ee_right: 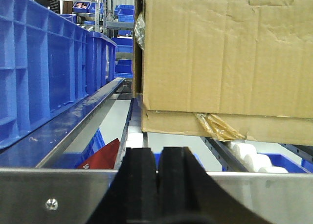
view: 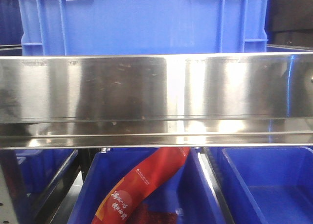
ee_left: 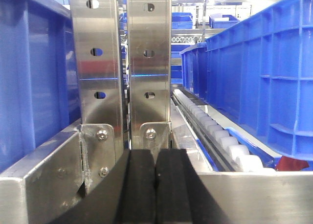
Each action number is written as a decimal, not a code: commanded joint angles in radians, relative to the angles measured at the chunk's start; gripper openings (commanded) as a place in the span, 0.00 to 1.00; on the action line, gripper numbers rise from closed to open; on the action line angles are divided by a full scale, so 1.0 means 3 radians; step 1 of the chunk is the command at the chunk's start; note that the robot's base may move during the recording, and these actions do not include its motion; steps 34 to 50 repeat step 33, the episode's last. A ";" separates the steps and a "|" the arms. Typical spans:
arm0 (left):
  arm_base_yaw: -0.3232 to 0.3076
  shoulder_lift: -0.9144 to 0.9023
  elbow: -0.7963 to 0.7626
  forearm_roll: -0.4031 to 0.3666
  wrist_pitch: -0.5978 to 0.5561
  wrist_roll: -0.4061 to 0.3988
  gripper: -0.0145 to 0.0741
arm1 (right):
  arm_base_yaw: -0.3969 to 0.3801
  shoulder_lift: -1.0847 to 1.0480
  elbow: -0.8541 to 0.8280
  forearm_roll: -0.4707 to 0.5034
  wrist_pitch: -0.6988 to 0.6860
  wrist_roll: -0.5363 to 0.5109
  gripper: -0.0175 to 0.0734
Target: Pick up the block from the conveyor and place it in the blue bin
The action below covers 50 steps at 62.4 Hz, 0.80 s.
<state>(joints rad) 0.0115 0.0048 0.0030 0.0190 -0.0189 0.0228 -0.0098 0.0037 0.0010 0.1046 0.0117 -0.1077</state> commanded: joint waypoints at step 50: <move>0.0020 -0.0016 -0.0010 0.0016 -0.0074 -0.0001 0.04 | -0.0016 -0.0012 -0.0003 -0.0006 -0.0064 -0.0023 0.01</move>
